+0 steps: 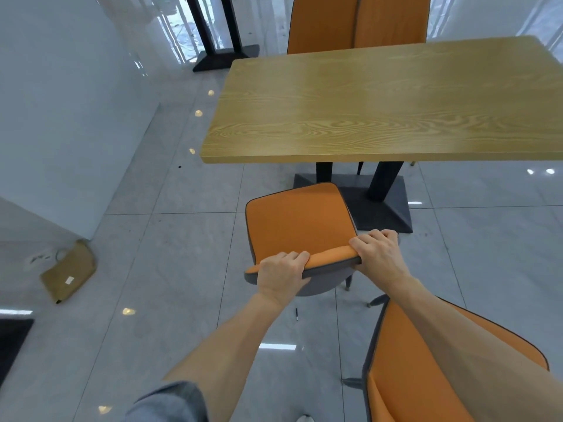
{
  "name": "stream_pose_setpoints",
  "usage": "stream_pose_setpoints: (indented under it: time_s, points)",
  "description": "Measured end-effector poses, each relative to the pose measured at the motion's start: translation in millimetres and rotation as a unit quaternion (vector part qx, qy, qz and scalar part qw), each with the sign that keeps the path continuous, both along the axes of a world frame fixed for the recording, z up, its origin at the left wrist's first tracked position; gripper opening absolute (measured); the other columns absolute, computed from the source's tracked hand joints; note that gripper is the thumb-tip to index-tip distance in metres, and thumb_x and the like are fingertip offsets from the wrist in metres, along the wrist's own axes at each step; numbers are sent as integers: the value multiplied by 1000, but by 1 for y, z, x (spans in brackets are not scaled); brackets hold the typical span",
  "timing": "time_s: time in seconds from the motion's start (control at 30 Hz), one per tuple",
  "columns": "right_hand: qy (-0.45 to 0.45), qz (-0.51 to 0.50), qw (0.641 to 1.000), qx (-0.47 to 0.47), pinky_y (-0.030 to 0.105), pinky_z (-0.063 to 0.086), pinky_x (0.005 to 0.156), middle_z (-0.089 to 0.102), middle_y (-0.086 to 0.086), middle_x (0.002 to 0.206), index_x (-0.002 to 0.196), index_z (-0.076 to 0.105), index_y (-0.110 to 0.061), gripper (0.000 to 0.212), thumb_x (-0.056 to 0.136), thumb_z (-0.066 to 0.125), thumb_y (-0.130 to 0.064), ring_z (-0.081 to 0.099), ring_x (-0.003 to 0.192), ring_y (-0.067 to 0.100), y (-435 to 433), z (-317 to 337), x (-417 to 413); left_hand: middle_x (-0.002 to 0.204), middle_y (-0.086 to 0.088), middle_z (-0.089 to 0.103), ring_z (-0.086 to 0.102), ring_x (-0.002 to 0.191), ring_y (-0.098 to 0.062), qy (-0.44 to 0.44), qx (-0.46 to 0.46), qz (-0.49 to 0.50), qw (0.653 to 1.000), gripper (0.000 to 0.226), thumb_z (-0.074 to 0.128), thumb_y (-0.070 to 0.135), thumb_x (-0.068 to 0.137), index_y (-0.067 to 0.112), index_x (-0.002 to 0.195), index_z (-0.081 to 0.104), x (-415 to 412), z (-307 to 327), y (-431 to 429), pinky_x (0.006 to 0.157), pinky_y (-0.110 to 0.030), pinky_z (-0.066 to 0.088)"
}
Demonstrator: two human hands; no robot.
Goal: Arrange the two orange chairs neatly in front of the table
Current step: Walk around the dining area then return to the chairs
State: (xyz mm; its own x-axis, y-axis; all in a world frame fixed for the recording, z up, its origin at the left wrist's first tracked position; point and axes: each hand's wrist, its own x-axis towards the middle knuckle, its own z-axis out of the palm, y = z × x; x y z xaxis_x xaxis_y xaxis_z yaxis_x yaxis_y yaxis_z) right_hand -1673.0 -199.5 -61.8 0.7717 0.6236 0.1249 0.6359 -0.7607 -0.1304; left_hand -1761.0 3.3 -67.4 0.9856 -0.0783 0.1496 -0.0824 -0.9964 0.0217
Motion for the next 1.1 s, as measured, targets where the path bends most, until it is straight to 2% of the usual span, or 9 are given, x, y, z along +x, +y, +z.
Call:
stream_pose_setpoints:
  time_s: [0.13, 0.23, 0.3, 0.43, 0.57, 0.73, 0.83, 0.97, 1.1]
  points:
    - [31, -26, 999, -36, 44, 39, 82, 68, 2, 86, 87, 62, -17, 27, 67, 80, -20, 57, 83, 27, 6, 12, -6, 66, 6, 66, 61, 56, -17, 48, 5, 24, 999, 37, 83, 44, 61, 23, 86, 65, -4, 10, -1, 41, -24, 46]
    - [57, -37, 993, -94, 39, 33, 95, 64, 0, 105, 104, 57, -21, 23, 82, 63, -21, 53, 102, 25, 8, 26, -15, 90, -1, 66, 63, 81, -22, 105, -11, 43, 993, 34, 68, 42, 83, 18, 104, 56, -6, 29, -13, 61, -33, 49]
    - [49, -50, 993, -99, 39, 35, 96, 63, 0, 109, 108, 56, -22, 23, 85, 58, -21, 52, 106, 24, 6, 39, -26, 102, -5, 63, 61, 94, -26, 139, 9, 43, 989, 31, 61, 34, 90, 15, 111, 51, -7, 42, -22, 72, -36, 47]
    - [6, -82, 993, -82, 40, 40, 92, 64, 6, 112, 108, 59, -16, 23, 87, 56, -21, 53, 107, 27, -7, 71, -60, 108, -8, 63, 58, 100, -29, 115, 47, 41, 991, 24, 50, 23, 95, 13, 116, 52, -21, 65, -45, 81, -40, 46]
    - [21, -128, 988, -81, 37, 42, 84, 64, 7, 107, 109, 59, -13, 23, 91, 50, -23, 55, 100, 26, -38, 92, -102, 110, -8, 65, 57, 104, -29, 48, 8, -36, 998, 23, 47, 20, 95, 14, 115, 57, -43, 84, -76, 84, -40, 46]
    - [36, -181, 982, -36, 32, 44, 78, 66, 7, 99, 107, 62, -11, 24, 91, 52, -26, 58, 93, 25, -88, 106, -166, 110, -9, 65, 56, 104, -29, 31, -17, -107, 994, 23, 47, 21, 94, 11, 111, 58, -85, 98, -123, 82, -38, 44]
    - [31, -197, 979, -33, 30, 43, 76, 66, 6, 98, 106, 62, -12, 22, 91, 50, -23, 57, 91, 24, -117, 107, -211, 111, -10, 64, 55, 106, -30, 41, -44, -152, 987, 23, 45, 21, 95, 9, 109, 59, -121, 105, -156, 84, -39, 44]
    - [31, -222, 973, -50, 34, 45, 81, 67, 5, 103, 106, 63, -13, 22, 90, 49, -18, 57, 95, 25, -160, 97, -269, 116, -9, 64, 56, 109, -27, 46, -62, -196, 978, 27, 45, 26, 97, 11, 115, 59, -174, 103, -199, 87, -39, 47]
    - [44, -212, 976, -26, 36, 44, 81, 66, 5, 102, 109, 62, -15, 25, 91, 53, -28, 56, 95, 25, -206, 85, -325, 126, -7, 60, 50, 119, -25, 97, -74, -207, 971, 36, 46, 34, 97, 13, 125, 55, -228, 98, -236, 95, -38, 45]
